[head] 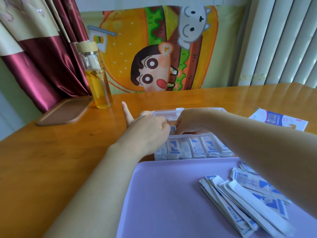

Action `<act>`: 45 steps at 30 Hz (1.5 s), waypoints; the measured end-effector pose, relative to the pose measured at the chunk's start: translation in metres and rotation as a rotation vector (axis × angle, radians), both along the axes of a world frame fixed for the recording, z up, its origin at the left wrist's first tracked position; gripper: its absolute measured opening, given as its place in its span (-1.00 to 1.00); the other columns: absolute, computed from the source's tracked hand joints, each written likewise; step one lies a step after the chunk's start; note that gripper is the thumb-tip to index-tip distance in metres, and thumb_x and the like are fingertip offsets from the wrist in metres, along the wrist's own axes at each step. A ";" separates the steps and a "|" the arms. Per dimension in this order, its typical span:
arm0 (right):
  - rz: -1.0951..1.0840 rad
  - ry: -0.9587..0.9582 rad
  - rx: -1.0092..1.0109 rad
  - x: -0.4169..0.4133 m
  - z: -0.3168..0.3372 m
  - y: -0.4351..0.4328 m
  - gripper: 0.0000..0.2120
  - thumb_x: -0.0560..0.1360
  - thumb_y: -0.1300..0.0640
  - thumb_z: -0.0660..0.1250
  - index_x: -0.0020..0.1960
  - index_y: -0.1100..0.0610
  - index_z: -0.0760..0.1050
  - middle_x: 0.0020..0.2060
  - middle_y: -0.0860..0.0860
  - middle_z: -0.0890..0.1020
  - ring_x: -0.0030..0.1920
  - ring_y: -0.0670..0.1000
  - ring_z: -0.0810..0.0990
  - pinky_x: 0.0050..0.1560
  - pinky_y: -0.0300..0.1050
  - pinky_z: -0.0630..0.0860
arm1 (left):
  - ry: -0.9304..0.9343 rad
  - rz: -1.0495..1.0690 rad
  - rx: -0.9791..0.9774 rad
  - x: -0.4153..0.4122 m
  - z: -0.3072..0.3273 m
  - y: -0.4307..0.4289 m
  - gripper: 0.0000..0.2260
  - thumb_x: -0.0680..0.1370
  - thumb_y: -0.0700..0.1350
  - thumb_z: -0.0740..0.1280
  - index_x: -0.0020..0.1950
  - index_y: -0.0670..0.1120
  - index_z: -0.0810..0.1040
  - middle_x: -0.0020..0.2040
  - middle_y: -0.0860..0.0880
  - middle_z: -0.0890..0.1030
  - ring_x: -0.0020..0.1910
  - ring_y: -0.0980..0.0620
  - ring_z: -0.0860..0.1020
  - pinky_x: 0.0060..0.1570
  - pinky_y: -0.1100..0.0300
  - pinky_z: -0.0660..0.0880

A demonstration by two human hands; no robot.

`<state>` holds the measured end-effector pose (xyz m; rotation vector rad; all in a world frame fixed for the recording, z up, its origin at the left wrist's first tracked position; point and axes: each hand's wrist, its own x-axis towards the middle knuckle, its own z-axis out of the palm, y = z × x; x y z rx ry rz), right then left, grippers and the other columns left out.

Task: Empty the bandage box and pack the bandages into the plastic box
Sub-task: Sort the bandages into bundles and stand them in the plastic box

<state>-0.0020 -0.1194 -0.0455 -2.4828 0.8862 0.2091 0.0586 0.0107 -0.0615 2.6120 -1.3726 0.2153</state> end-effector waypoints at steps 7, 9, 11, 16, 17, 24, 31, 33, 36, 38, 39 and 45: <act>0.142 -0.081 -0.177 -0.006 0.007 0.006 -0.69 0.45 0.03 0.40 0.10 0.20 0.58 -0.07 0.09 0.67 -0.33 -0.06 0.50 -0.39 -0.32 0.38 | -0.002 0.004 0.014 0.000 0.000 0.000 -0.60 0.61 -0.07 -0.13 0.11 0.13 0.49 0.29 0.09 0.48 0.48 0.12 0.11 0.27 -0.37 -0.44; 0.223 -0.065 -0.202 -0.007 0.011 0.010 -0.75 0.49 0.04 0.35 0.10 0.15 0.58 -0.02 0.07 0.65 -0.29 -0.07 0.51 -0.36 -0.32 0.40 | -0.004 0.004 0.013 0.000 0.000 0.000 -0.60 0.62 -0.07 -0.13 0.13 0.15 0.47 0.32 0.08 0.46 0.49 0.13 0.09 0.27 -0.36 -0.47; 0.302 0.052 -0.249 -0.008 0.014 0.016 -0.72 0.50 0.00 0.31 0.15 0.11 0.58 0.05 0.05 0.64 -0.15 -0.04 0.55 -0.14 -0.25 0.45 | -0.007 0.001 0.011 -0.001 0.001 0.000 -0.60 0.62 -0.07 -0.13 0.12 0.17 0.47 0.32 0.08 0.46 0.49 0.13 0.09 0.26 -0.35 -0.49; 0.340 0.155 -0.159 -0.006 0.016 0.021 -0.63 0.43 0.00 0.40 0.19 0.13 0.56 0.00 0.04 0.67 -0.05 -0.03 0.60 0.02 -0.18 0.44 | -0.008 0.011 0.010 -0.002 0.001 0.000 -0.64 0.61 -0.07 -0.14 0.00 0.18 0.44 0.30 0.09 0.47 0.49 0.12 0.10 0.27 -0.35 -0.46; 0.347 0.142 -0.150 -0.005 0.015 0.021 -0.63 0.42 -0.02 0.41 0.18 0.10 0.56 -0.05 0.02 0.68 -0.04 -0.03 0.61 0.00 -0.19 0.43 | -0.009 0.012 0.013 -0.002 0.001 0.000 -0.65 0.61 -0.07 -0.13 -0.02 0.18 0.43 0.30 0.09 0.47 0.49 0.12 0.10 0.28 -0.35 -0.45; 0.269 -0.058 -0.068 -0.011 0.016 0.008 -0.80 0.49 0.05 0.36 0.08 0.10 0.57 -0.12 -0.01 0.68 -0.16 -0.05 0.61 -0.16 -0.27 0.52 | -0.022 0.000 0.026 -0.004 0.003 0.001 -0.62 0.61 -0.08 -0.13 0.06 0.18 0.46 0.27 0.08 0.49 0.48 0.12 0.11 0.27 -0.35 -0.46; 0.127 -0.460 -0.115 -0.047 0.028 0.006 -0.91 0.47 0.10 0.38 -0.10 0.12 0.60 -0.27 -0.02 0.68 -0.29 -0.11 0.66 -0.23 -0.27 0.56 | -0.042 -0.027 -0.057 -0.012 0.015 0.006 -0.66 0.60 -0.09 -0.05 0.05 0.12 0.51 0.04 0.13 0.53 0.42 0.12 0.20 0.29 -0.32 -0.47; 0.108 -0.591 -0.197 -0.069 0.031 0.010 -0.94 0.46 0.11 0.38 -0.18 0.08 0.58 -0.32 -0.04 0.66 -0.31 -0.08 0.63 -0.28 -0.30 0.51 | -0.084 -0.045 -0.132 -0.019 0.020 0.010 -0.72 0.60 -0.11 0.01 -0.02 0.11 0.50 -0.13 0.16 0.47 0.35 0.13 0.25 0.28 -0.27 -0.47; 0.113 -0.602 -0.248 -0.114 0.030 0.017 -0.92 0.45 0.10 0.40 -0.22 0.02 0.56 -0.39 -0.14 0.57 -0.36 -0.17 0.52 -0.37 -0.40 0.40 | -0.143 -0.117 -0.197 -0.033 0.025 0.016 -0.79 0.59 -0.13 0.07 -0.02 0.12 0.45 -0.16 0.19 0.42 0.24 0.14 0.32 0.37 -0.22 -0.35; 0.137 -0.414 -0.267 -0.142 0.023 0.020 -0.90 0.42 0.01 0.42 -0.23 -0.02 0.55 -0.39 -0.17 0.54 -0.38 -0.22 0.48 -0.41 -0.44 0.37 | -0.146 -0.216 -0.217 -0.045 0.025 0.019 -0.82 0.59 -0.14 0.11 -0.01 0.12 0.43 -0.15 0.20 0.42 0.15 0.12 0.40 0.42 -0.06 -0.10; 0.156 -0.282 -0.276 -0.154 0.018 0.022 -0.88 0.40 -0.07 0.43 -0.21 -0.05 0.54 -0.37 -0.18 0.54 -0.36 -0.23 0.48 -0.39 -0.43 0.36 | -0.117 -0.276 -0.226 -0.051 0.025 0.020 -0.83 0.59 -0.15 0.13 0.00 0.11 0.44 -0.13 0.20 0.44 0.09 0.12 0.43 0.37 0.05 0.08; 0.141 0.086 -0.297 -0.191 -0.013 0.049 -0.48 0.24 -0.32 0.43 0.07 -0.07 0.47 -0.13 -0.13 0.53 -0.15 -0.10 0.50 -0.13 -0.17 0.47 | 0.129 -0.437 -0.061 -0.099 0.001 0.025 -0.82 0.55 -0.16 0.17 0.02 0.05 0.52 -0.03 0.12 0.53 -0.04 0.08 0.48 0.01 0.08 0.49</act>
